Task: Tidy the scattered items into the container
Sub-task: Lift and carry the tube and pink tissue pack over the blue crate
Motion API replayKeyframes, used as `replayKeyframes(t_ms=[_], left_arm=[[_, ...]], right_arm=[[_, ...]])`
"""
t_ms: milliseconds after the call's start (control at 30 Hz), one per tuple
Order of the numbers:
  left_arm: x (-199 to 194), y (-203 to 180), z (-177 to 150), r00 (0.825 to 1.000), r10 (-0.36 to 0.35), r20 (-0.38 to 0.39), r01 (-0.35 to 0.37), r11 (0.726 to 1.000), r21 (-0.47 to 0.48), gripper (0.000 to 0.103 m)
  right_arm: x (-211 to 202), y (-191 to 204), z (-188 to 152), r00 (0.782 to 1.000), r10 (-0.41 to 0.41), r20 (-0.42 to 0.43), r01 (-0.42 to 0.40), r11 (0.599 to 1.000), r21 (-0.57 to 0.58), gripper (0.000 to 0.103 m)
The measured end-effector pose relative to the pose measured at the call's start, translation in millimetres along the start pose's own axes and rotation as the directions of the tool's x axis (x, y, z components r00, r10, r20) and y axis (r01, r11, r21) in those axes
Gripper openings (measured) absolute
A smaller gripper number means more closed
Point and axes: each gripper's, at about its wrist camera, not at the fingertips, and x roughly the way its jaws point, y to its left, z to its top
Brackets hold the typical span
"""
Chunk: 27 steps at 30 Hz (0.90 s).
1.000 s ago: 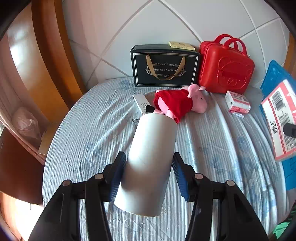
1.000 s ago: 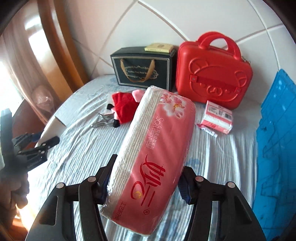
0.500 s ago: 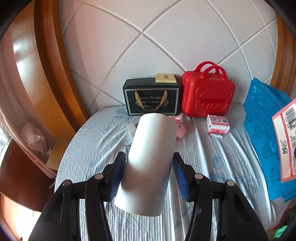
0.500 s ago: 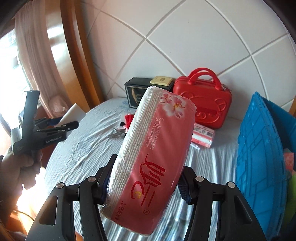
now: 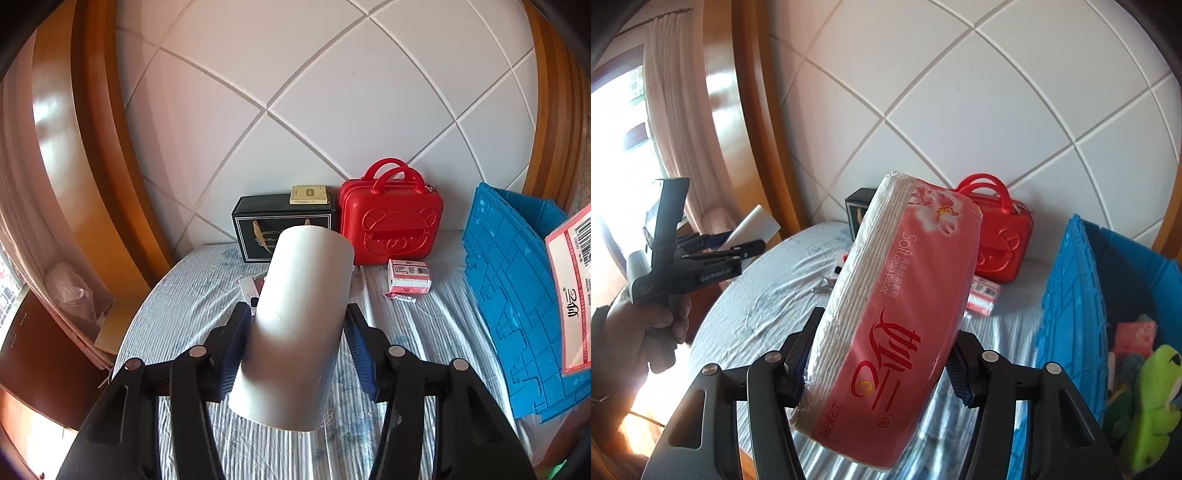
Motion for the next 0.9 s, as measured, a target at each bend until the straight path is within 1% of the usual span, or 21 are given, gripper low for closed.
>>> replayKeyframes(t_ms=[433, 667, 900], left_arm=[[-23.8, -48.1, 23.9, 0.999, -0.002, 0.042, 0.001, 0.999, 0.034, 0.051], [-36.3, -83.4, 37.8, 0.997, -0.017, 0.071, 0.013, 0.998, 0.059, 0.051], [-45.9, -124.3, 47.9, 0.996, -0.036, 0.083, 0.030, 0.997, 0.076, 0.051]], right_arm=[[-38.6, -41.9, 5.6, 0.998, 0.040, 0.055, -0.039, 0.999, -0.009, 0.059], [-56.3, -66.1, 6.8, 0.995, 0.047, 0.083, -0.048, 0.999, 0.004, 0.059], [-76.1, -98.8, 1.2, 0.994, 0.041, 0.099, -0.042, 0.999, 0.010, 0.059]])
